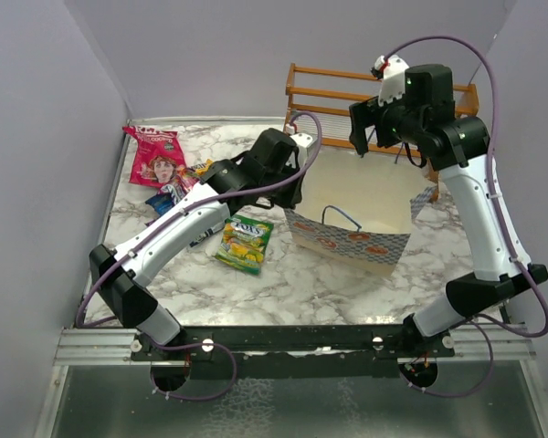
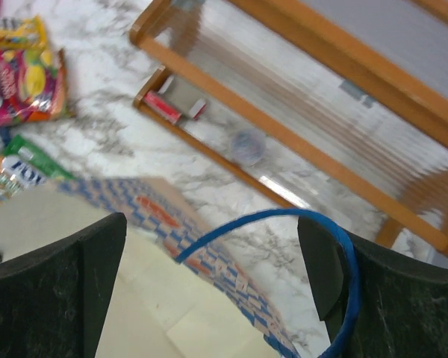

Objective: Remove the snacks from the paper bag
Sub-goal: Adjust the paper bag at the center of the board.

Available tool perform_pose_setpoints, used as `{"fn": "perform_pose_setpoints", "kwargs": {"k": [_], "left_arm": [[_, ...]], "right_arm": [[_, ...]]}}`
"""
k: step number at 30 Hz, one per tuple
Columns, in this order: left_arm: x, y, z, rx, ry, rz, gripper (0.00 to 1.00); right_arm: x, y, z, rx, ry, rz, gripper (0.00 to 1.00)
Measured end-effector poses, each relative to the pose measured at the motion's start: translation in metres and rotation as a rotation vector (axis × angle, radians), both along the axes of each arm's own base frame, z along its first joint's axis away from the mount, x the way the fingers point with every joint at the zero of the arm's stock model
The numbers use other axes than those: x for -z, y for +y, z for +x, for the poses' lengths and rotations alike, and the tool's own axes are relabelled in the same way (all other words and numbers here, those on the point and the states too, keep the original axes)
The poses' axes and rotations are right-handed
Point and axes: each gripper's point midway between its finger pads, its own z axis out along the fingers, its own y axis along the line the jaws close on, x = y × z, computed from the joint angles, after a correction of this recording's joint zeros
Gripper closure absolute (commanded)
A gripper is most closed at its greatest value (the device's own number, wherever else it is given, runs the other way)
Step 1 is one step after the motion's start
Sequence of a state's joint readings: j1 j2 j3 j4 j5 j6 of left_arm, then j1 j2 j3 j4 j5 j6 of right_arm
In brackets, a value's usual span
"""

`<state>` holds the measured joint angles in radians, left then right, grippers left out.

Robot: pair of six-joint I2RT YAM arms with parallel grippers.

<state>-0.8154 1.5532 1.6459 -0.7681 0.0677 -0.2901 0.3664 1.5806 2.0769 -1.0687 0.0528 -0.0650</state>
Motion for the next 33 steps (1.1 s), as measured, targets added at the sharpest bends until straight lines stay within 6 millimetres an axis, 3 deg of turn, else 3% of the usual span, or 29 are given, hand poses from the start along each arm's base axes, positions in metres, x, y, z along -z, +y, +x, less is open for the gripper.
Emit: {"fn": "perform_pose_setpoints", "kwargs": {"k": [9,13,15,17,19,22,25,29,31,33], "left_arm": [[0.012,0.016,0.012,-0.007,0.041,0.028,0.88],[0.013,0.016,0.01,0.012,0.044,0.029,0.45],[0.012,0.018,0.008,0.029,0.043,0.034,0.29],[0.007,0.022,0.006,0.042,0.038,0.047,0.21],[-0.009,0.025,0.008,0.047,0.005,0.044,0.18],[-0.054,0.029,0.017,0.037,-0.104,-0.012,0.18],[-0.095,0.046,0.024,0.005,-0.193,-0.096,0.18],[-0.129,0.072,0.041,-0.044,-0.251,-0.224,0.18],[-0.139,0.068,0.048,-0.024,-0.261,-0.293,0.18],[-0.146,0.051,0.048,0.042,-0.256,-0.372,0.23]], "right_arm": [[0.05,0.035,-0.056,-0.355,0.073,0.035,0.0],[0.038,0.054,-0.063,-0.481,0.008,0.089,0.0],[0.029,0.064,-0.066,-0.54,-0.027,0.123,0.01],[0.024,0.072,-0.071,-0.596,-0.057,0.147,0.01],[0.024,0.075,-0.077,-0.636,-0.073,0.157,0.01],[0.024,0.078,-0.081,-0.667,-0.089,0.159,0.0],[0.02,0.079,-0.081,-0.682,-0.112,0.159,0.0],[0.018,0.081,-0.081,-0.699,-0.133,0.158,0.0],[0.019,0.082,-0.083,-0.71,-0.137,0.158,0.0],[0.021,0.083,-0.085,-0.723,-0.133,0.165,0.01]]}}
